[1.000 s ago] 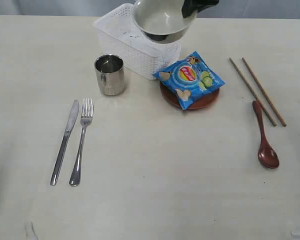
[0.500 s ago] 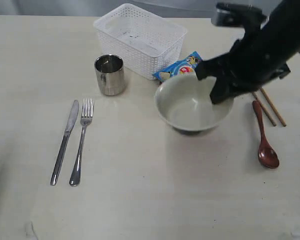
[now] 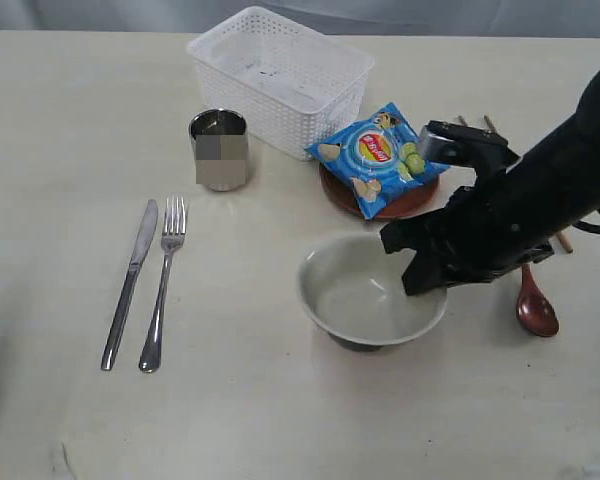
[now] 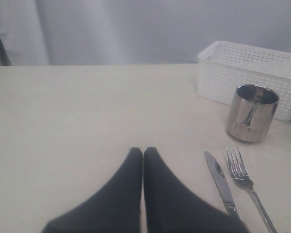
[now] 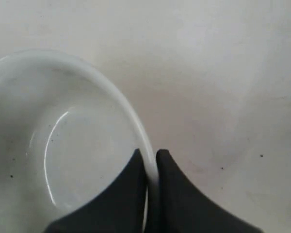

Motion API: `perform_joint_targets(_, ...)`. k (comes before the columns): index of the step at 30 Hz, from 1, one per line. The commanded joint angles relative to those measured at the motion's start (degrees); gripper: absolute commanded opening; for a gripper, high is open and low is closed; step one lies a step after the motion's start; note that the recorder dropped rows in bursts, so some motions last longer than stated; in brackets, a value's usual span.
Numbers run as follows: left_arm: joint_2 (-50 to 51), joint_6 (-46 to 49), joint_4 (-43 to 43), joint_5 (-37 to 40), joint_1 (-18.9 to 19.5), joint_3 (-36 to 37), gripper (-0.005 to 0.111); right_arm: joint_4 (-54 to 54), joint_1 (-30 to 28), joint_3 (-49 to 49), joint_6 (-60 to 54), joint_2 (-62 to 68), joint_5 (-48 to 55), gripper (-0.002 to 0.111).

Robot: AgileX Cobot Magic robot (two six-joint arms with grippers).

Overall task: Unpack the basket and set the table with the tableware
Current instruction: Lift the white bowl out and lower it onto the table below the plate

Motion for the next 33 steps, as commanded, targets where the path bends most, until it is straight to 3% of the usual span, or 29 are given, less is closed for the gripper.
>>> perform_joint_targets(1,-0.20,-0.01,0.00,-0.18,0.13,0.14,0.000,5.81,-0.12,0.00,-4.35,2.78,-2.87,-0.001)
perform_joint_targets(7,-0.20,-0.01,0.00,-0.18,0.13,0.14,0.000,12.91,1.33,0.00,-11.29,7.22,-4.09,-0.001)
perform_joint_targets(21,-0.20,-0.01,0.00,-0.18,0.13,0.14,0.000,10.20,9.42,0.00,-15.33,9.18,-22.68,0.000)
perform_joint_targets(23,-0.20,-0.01,0.00,-0.18,0.13,0.14,0.000,10.20,9.81,0.00,-15.33,9.18,-23.47,0.005)
perform_joint_targets(26,-0.20,-0.01,0.00,-0.18,0.13,0.14,0.000,10.20,9.76,0.00,-15.33,9.18,-24.02,0.025)
perform_joint_targets(28,-0.20,-0.01,0.00,-0.18,0.13,0.14,0.000,10.20,9.76,0.00,-15.33,9.18,-23.91,0.046)
perform_joint_targets(33,-0.20,-0.01,0.00,-0.18,0.13,0.14,0.000,9.80,9.76,-3.40,-15.07,9.18,-18.71,0.048)
